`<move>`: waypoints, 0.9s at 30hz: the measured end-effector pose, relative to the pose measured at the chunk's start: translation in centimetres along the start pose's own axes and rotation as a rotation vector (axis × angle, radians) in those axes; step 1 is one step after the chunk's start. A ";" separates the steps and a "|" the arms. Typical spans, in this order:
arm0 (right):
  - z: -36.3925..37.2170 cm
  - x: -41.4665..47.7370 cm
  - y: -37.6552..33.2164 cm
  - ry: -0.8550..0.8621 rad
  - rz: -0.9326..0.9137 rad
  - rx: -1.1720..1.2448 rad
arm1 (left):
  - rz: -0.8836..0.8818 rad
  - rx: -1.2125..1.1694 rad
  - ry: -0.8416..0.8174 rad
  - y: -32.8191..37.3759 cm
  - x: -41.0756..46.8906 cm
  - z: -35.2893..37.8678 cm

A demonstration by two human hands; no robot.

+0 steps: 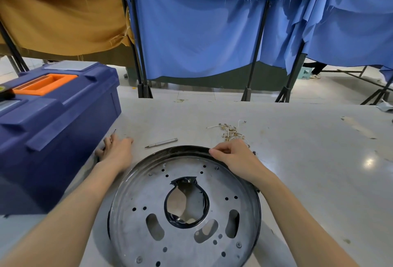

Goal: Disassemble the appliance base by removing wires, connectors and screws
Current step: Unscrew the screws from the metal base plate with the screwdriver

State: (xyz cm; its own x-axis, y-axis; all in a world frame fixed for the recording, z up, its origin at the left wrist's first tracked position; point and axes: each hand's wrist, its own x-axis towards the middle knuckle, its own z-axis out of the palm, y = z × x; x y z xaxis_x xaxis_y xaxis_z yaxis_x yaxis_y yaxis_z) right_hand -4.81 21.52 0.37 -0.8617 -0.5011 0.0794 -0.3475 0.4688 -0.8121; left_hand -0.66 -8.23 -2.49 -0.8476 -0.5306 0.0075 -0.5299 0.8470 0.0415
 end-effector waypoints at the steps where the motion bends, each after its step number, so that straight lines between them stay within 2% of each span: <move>1: 0.0 -0.1 0.0 -0.001 0.004 0.002 | 0.006 0.002 -0.009 -0.1 -0.1 0.1; 5: 0.0 -0.1 -0.2 -0.008 0.005 0.011 | 0.011 -0.067 0.091 -0.6 -0.1 0.1; 10: -0.1 -0.2 -0.6 -0.005 0.012 0.014 | 0.015 -0.245 0.131 -0.1 -0.3 -0.3; 13: -0.2 -0.3 -0.5 -0.015 0.015 0.023 | 0.056 -0.401 0.206 0.9 -0.7 -1.3; 17: -0.2 -0.4 -0.7 0.034 -0.023 0.009 | 0.115 -0.750 0.280 3.4 -1.3 -4.9; 19: -0.3 -0.4 -1.0 0.138 -0.049 0.001 | 0.150 -0.953 0.220 5.3 -2.1 -6.9; 22: -0.9 -0.6 -1.8 0.241 -0.208 -0.042 | 0.190 -1.248 0.018 8.5 -4.5 -9.3; 25: -0.8 -0.9 -2.5 0.312 -0.357 -0.161 | 0.229 -1.380 -0.207 11.4 -7.2 -10.4; 27: -0.6 -0.8 -2.7 0.395 -0.431 -0.304 | 0.259 -1.428 -0.286 12.9 -8.5 -10.4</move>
State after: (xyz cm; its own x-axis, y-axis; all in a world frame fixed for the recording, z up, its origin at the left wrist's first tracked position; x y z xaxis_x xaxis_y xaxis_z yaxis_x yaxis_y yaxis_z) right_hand -3.39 21.13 2.88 -0.6727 -0.4121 0.6146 -0.7309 0.4993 -0.4652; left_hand 0.03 6.91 8.41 -0.9786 -0.2051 -0.0174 -0.0341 0.0779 0.9964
